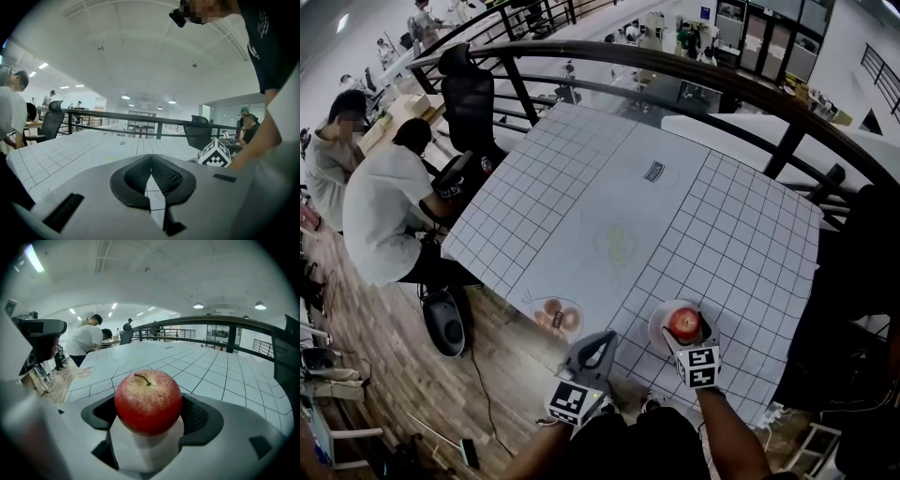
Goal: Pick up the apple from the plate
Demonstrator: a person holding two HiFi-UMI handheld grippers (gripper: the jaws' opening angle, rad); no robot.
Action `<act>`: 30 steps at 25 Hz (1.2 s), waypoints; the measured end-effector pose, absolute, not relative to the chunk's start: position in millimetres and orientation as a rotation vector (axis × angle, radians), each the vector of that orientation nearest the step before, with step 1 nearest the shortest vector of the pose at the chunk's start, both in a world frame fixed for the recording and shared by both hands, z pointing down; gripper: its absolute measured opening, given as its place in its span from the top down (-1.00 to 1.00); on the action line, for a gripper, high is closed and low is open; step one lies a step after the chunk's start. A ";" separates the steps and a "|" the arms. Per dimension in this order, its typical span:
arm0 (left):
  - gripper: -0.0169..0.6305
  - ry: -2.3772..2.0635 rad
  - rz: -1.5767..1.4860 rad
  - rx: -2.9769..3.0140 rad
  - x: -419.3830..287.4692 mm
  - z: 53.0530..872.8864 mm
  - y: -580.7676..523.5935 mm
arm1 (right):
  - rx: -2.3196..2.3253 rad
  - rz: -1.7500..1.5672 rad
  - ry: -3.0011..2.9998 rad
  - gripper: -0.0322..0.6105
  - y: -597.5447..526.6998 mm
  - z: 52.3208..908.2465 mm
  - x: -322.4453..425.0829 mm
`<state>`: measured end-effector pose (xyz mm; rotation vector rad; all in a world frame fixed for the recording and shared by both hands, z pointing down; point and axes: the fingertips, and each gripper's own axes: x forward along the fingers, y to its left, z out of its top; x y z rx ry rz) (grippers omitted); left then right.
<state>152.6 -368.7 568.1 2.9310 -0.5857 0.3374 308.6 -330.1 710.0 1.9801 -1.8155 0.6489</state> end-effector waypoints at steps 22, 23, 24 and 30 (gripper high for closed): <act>0.88 -0.571 0.158 3.001 108.9 484.5 -335.4 | 2.078 0.220 -2.019 -0.38 -286.8 489.7 224.3; 0.88 -0.567 0.143 3.011 111.0 477.6 -337.0 | 2.082 0.202 -2.028 -0.38 -286.9 479.1 222.9; 0.88 -0.561 0.121 3.021 113.3 472.0 -340.2 | 2.085 0.176 -2.036 -0.38 -288.0 470.5 221.4; 0.88 -0.506 0.016 3.058 111.4 454.1 -333.7 | 2.142 0.055 -2.007 -0.38 -265.5 438.7 206.2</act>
